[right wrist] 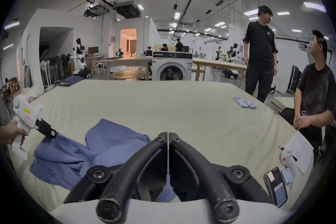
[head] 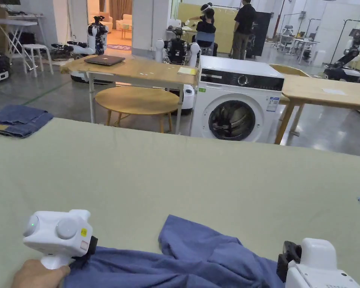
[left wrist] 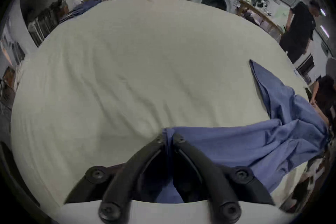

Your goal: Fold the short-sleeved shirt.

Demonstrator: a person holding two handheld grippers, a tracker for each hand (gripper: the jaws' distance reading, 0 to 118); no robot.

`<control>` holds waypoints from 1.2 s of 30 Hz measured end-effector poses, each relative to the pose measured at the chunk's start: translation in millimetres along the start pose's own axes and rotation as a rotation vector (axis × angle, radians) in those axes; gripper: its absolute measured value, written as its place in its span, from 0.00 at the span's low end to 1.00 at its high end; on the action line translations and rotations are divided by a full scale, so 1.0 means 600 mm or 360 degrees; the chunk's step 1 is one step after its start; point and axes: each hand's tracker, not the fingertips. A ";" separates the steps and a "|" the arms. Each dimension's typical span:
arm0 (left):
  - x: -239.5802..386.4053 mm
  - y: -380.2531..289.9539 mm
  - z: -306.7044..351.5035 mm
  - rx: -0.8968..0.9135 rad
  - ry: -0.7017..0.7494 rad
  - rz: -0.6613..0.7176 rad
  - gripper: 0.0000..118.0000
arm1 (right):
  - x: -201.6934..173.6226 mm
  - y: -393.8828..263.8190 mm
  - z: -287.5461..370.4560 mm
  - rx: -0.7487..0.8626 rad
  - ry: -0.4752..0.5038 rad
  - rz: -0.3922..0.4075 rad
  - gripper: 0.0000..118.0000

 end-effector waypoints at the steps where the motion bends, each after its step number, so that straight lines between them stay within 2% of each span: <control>1: -0.002 -0.006 0.005 0.0034 0.0033 -0.0042 0.00 | 0.013 0.004 -0.010 -0.0041 -0.0007 -0.0026 0.01; 4: -0.006 -0.017 0.030 0.0127 -0.0008 -0.0003 0.00 | 0.049 0.019 -0.049 -0.0223 -0.0018 -0.0063 0.02; 6: -0.011 -0.027 0.053 0.0180 -0.0021 0.0014 0.00 | 0.069 0.024 -0.086 -0.0386 -0.0007 -0.0079 0.07; 7: -0.012 -0.031 0.064 0.0208 -0.0041 0.0010 0.00 | 0.078 0.024 -0.108 -0.0497 0.0005 -0.0078 0.21; 8: -0.013 -0.035 0.074 0.0237 -0.0054 0.0006 0.00 | 0.083 0.023 -0.124 -0.0542 0.0023 -0.0111 0.21; 9: -0.014 -0.038 0.084 0.0245 -0.0054 0.0013 0.00 | 0.086 0.019 -0.145 -0.0617 0.0025 -0.0111 0.25; 11: -0.016 -0.046 0.100 0.0279 -0.0068 0.0022 0.00 | 0.089 0.008 -0.185 -0.0778 0.0040 -0.0112 0.48; 12: -0.017 -0.050 0.107 0.0290 -0.0065 0.0024 0.00 | 0.086 -0.001 -0.203 -0.0844 0.0056 -0.0092 0.51; 14: -0.017 -0.055 0.114 0.0304 -0.0062 0.0017 0.00 | 0.084 -0.019 -0.236 -0.0948 0.0088 -0.0106 0.51; 16: -0.018 -0.061 0.119 0.0308 -0.0062 0.0013 0.00 | 0.086 -0.038 -0.260 -0.1098 0.0126 -0.0175 0.49; 17: -0.017 -0.063 0.120 0.0305 -0.0062 0.0011 0.00 | 0.087 -0.047 -0.264 -0.1133 0.0159 -0.0224 0.35; 18: -0.017 -0.065 0.122 0.0303 -0.0062 0.0008 0.00 | 0.087 -0.053 -0.264 -0.1118 0.0187 -0.0250 0.12; 19: -0.019 -0.067 0.125 0.0305 -0.0062 0.0007 0.00 | 0.088 -0.054 -0.257 -0.1065 0.0186 -0.0239 0.02; 22: -0.023 -0.067 0.136 0.0326 -0.0069 0.0010 0.00 | 0.092 -0.043 -0.235 -0.0995 0.0255 -0.0204 0.01; 24: -0.025 -0.062 0.146 0.0340 -0.0063 0.0007 0.00 | 0.093 -0.028 -0.213 -0.0888 0.0230 -0.0152 0.01; 27: -0.030 -0.051 0.171 0.0395 -0.0079 0.0016 0.00 | 0.104 0.012 -0.180 -0.0734 0.0274 -0.0164 0.01; 33: -0.036 -0.019 0.276 0.0614 -0.0059 0.0028 0.00 | 0.112 0.132 -0.100 -0.0325 0.0167 -0.0029 0.01; 36: -0.056 0.008 0.339 0.0735 -0.0022 0.0029 0.00 | 0.116 0.196 -0.060 -0.0138 0.0119 -0.0007 0.01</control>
